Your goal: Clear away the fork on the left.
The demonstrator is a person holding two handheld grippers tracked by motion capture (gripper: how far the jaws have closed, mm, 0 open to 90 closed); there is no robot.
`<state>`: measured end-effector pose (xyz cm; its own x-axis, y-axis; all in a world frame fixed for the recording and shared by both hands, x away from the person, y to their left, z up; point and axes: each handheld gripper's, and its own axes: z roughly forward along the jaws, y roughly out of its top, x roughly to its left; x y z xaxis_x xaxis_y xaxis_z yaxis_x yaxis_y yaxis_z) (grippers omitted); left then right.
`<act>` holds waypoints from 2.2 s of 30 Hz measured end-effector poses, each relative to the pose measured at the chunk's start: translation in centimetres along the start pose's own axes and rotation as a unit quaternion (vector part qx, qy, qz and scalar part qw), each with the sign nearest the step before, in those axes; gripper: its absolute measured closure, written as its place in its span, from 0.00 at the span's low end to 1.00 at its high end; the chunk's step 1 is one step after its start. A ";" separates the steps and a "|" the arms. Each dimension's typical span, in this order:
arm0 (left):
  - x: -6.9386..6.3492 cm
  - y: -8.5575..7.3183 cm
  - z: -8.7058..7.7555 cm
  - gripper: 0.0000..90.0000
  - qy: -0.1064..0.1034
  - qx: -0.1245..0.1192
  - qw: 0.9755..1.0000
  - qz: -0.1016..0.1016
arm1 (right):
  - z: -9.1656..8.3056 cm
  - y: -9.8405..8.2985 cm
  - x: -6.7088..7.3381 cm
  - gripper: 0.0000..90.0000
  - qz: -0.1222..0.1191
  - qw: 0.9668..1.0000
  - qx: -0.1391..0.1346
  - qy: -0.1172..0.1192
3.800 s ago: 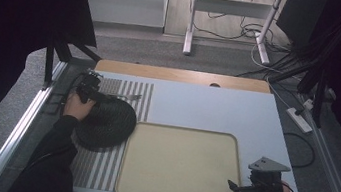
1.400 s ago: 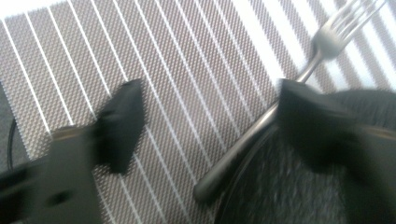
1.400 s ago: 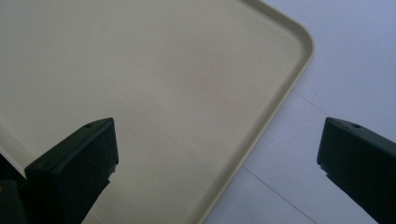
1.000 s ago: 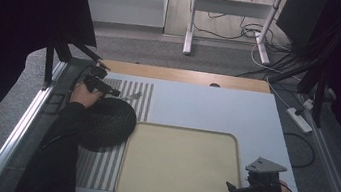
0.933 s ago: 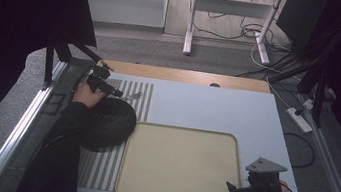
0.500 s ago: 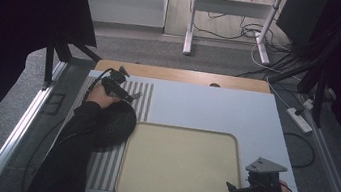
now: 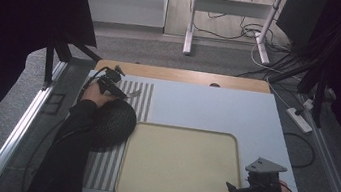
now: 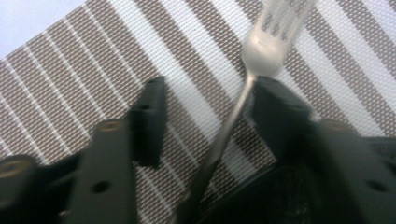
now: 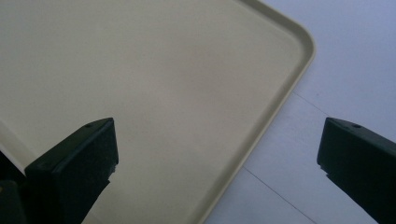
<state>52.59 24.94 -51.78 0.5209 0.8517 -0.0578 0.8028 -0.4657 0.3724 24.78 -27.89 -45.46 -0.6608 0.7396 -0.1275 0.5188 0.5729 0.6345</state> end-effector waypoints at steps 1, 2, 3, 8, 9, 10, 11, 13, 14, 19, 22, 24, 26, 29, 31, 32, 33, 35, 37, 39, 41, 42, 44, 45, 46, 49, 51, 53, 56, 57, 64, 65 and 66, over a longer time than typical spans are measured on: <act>0.2 -0.1 -0.1 0.67 0.000 -0.002 1.000 0.000 | 0.0 0.0 0.0 0.00 -0.001 1.000 0.000 0.000; 0.4 -0.2 -0.1 0.67 -0.004 -0.003 1.000 -0.001 | 0.0 0.0 0.0 0.00 -0.001 1.000 0.000 0.000; 0.6 -0.3 -0.2 0.73 -0.005 -0.003 1.000 0.001 | 0.0 0.0 0.0 0.00 -0.001 1.000 0.000 0.000; 0.8 -0.4 -0.3 0.94 -0.007 -0.005 1.000 0.021 | 0.0 0.0 0.0 0.00 0.000 1.000 0.000 0.001; 0.8 -0.4 -0.3 0.96 -0.007 -0.005 1.000 0.021 | 0.0 0.0 0.0 0.00 0.000 1.000 0.000 0.001; 0.8 -0.4 -0.3 0.96 -0.002 0.001 1.000 0.025 | 0.0 0.0 0.0 0.00 0.000 1.000 0.000 0.001; 0.8 -0.4 -0.3 0.96 -0.002 0.001 1.000 0.025 | 0.0 0.0 0.0 0.00 0.000 1.000 0.000 0.001; 1.0 -0.4 -0.4 0.96 -0.003 0.001 0.999 0.032 | 0.0 0.0 0.0 0.00 0.000 1.000 0.000 0.000; 1.2 -0.5 -0.6 0.96 0.003 0.000 0.999 0.032 | 0.0 0.0 0.0 0.00 0.000 1.000 0.000 0.001; 2.0 -0.8 -1.6 0.96 0.023 0.000 0.999 0.037 | 0.0 0.0 0.0 0.00 0.001 1.000 0.000 0.001; 2.9 -1.2 -3.0 0.96 0.045 0.003 0.999 0.030 | 0.0 0.0 0.0 0.00 0.000 1.000 -0.001 0.001; 3.3 -1.5 -3.6 0.96 0.052 0.011 0.998 0.030 | 0.0 0.0 0.0 0.00 0.000 1.000 0.000 0.000; 3.5 -1.7 -3.8 0.96 0.052 0.014 0.998 0.029 | 0.0 0.0 0.0 0.00 -0.001 1.000 0.000 0.000; 3.7 -2.2 -4.3 0.96 0.043 0.022 0.999 0.024 | 0.0 0.0 0.0 0.00 0.000 1.000 0.000 0.000; 3.7 -2.5 -4.6 0.96 0.029 0.025 0.999 0.014 | 0.0 0.0 0.0 0.00 0.000 1.000 -0.001 -0.001; 3.6 -2.7 -4.6 0.96 0.023 0.026 0.999 0.007 | 0.0 0.0 0.0 0.00 0.000 1.000 -0.001 -0.001; 3.6 -2.8 -4.8 0.96 0.020 0.028 0.999 0.001 | 0.0 0.0 0.0 0.00 0.001 1.000 -0.001 -0.001; 3.3 -3.2 -4.9 0.96 0.007 0.026 1.000 -0.003 | -0.1 0.0 0.0 0.00 0.003 1.000 -0.002 -0.001; 2.9 -3.5 -4.9 0.96 0.001 0.025 1.000 -0.004 | -0.1 0.0 -0.1 0.00 0.005 1.000 -0.004 -0.001; 2.6 -3.8 -5.0 0.96 -0.005 0.021 1.000 -0.005 | -0.1 0.0 -0.1 0.00 0.006 1.000 -0.006 0.000; 2.3 -4.1 -5.2 0.96 -0.011 0.015 1.000 -0.007 | -0.1 0.0 -0.1 0.00 0.006 1.000 -0.006 -0.001; 2.0 -4.2 -5.3 0.96 -0.016 0.011 1.000 -0.008 | -0.1 0.0 -0.1 0.00 0.006 1.000 -0.006 0.000; 1.6 -4.5 -5.4 0.96 -0.018 0.008 1.000 -0.005 | -0.1 0.0 -0.1 0.00 0.006 1.000 -0.005 -0.001; 1.5 -4.6 -5.4 0.96 -0.020 0.007 1.000 -0.005 | -0.1 0.0 -0.1 0.00 0.006 1.000 -0.005 -0.001; 1.1 -4.8 -5.4 0.96 -0.023 0.004 1.000 -0.004 | -0.1 0.0 -0.1 0.00 0.005 1.000 -0.005 -0.002; 0.8 -5.1 -5.5 0.96 -0.025 0.004 1.000 -0.003 | -0.1 0.0 0.0 0.00 0.004 1.000 -0.003 -0.002; 0.4 -5.3 -5.6 0.96 -0.029 0.005 1.000 -0.001 | -0.1 0.0 0.0 0.00 0.003 1.000 -0.003 -0.002; 0.0 -5.5 -5.8 0.96 -0.031 0.005 1.000 0.000 | 0.0 0.0 0.0 0.00 0.002 1.000 -0.002 -0.002; -1.0 -5.9 -6.2 0.96 -0.040 0.008 0.999 0.005 | 0.0 0.0 0.0 0.00 0.001 1.000 -0.001 -0.003; -1.0 -5.9 -6.2 0.96 -0.040 0.008 0.999 0.005 | 0.0 0.0 0.0 0.00 0.001 1.000 -0.001 -0.003; -3.5 -7.2 -7.0 0.96 -0.054 0.012 0.998 0.013 | 0.0 0.0 0.0 0.00 0.000 1.000 -0.001 -0.004; -3.5 -7.2 -7.0 0.96 -0.054 0.012 0.998 0.013 | 0.0 0.0 0.0 0.00 0.000 1.000 -0.001 -0.004; -4.1 -7.9 -7.2 0.96 -0.056 0.011 0.998 0.014 | 0.0 0.0 0.0 0.00 0.001 1.000 -0.001 -0.004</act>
<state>42.05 26.81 -47.83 0.5719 0.8064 -0.1505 0.7925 -0.4958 0.3551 24.76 -27.85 -45.43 -0.6554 0.7436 -0.1325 0.5189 0.5707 0.6364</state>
